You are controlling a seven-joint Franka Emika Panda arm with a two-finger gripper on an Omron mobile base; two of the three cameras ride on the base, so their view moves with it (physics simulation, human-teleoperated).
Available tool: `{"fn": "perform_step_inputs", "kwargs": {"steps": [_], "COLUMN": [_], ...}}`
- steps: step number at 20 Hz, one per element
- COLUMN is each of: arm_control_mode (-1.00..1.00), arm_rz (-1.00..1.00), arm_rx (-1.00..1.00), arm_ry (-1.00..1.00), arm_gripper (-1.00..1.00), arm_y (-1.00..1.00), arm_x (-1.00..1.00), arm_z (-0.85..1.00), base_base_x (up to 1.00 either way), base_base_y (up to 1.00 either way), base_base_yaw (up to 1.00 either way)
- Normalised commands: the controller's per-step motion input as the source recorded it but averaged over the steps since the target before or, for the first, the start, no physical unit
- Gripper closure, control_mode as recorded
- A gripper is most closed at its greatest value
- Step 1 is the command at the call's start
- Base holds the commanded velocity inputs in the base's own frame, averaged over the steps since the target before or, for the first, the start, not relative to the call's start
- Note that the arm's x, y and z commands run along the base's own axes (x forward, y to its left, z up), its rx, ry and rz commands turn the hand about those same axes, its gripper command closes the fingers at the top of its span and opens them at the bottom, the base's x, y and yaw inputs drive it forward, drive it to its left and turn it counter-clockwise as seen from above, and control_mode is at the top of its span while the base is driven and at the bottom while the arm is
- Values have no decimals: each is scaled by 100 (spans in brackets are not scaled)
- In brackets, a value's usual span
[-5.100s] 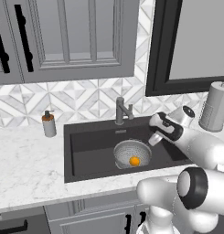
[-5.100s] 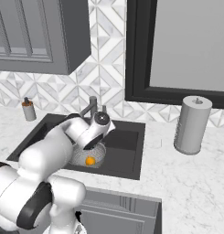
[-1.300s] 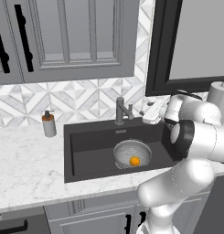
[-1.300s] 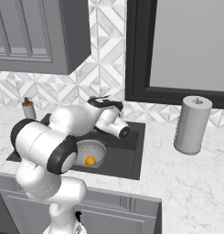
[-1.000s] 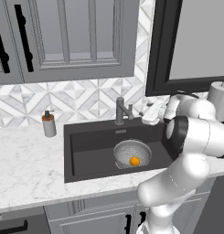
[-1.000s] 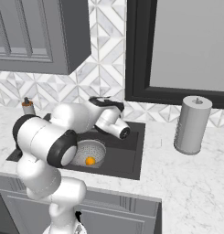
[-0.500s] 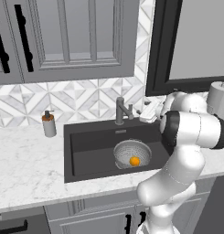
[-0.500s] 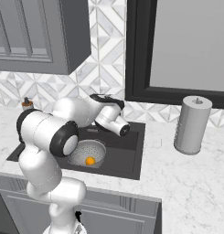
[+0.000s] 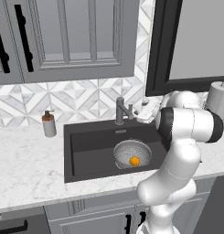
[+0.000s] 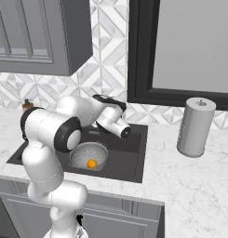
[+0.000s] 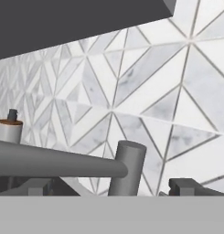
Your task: Put the colander in the sink, put the orange in the colander, and turn on the sink faucet and pour water over the colander.
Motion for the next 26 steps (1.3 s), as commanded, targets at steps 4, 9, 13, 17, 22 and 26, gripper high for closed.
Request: {"fn": "perform_step_inputs", "kwargs": {"steps": [4,9,13,17,22,26], "arm_control_mode": [-100,-100,-100,-100,-100,-100], "arm_rz": [0,0,-1,-2,-1,0], "arm_rx": [0,0,0,0,0,0], "arm_ry": [0,0,0,0,0,0], "arm_gripper": [-100,-100,-100,-100,-100,-100], "arm_y": [0,0,0,0,0,0], "arm_x": [24,18,15,28,28,24], "arm_z": [-11,-13,-15,-14,-5,-1], "base_base_x": [0,0,0,0,0,0], "base_base_y": [0,0,0,0,0,0], "base_base_yaw": [0,0,0,0,0,0]}}
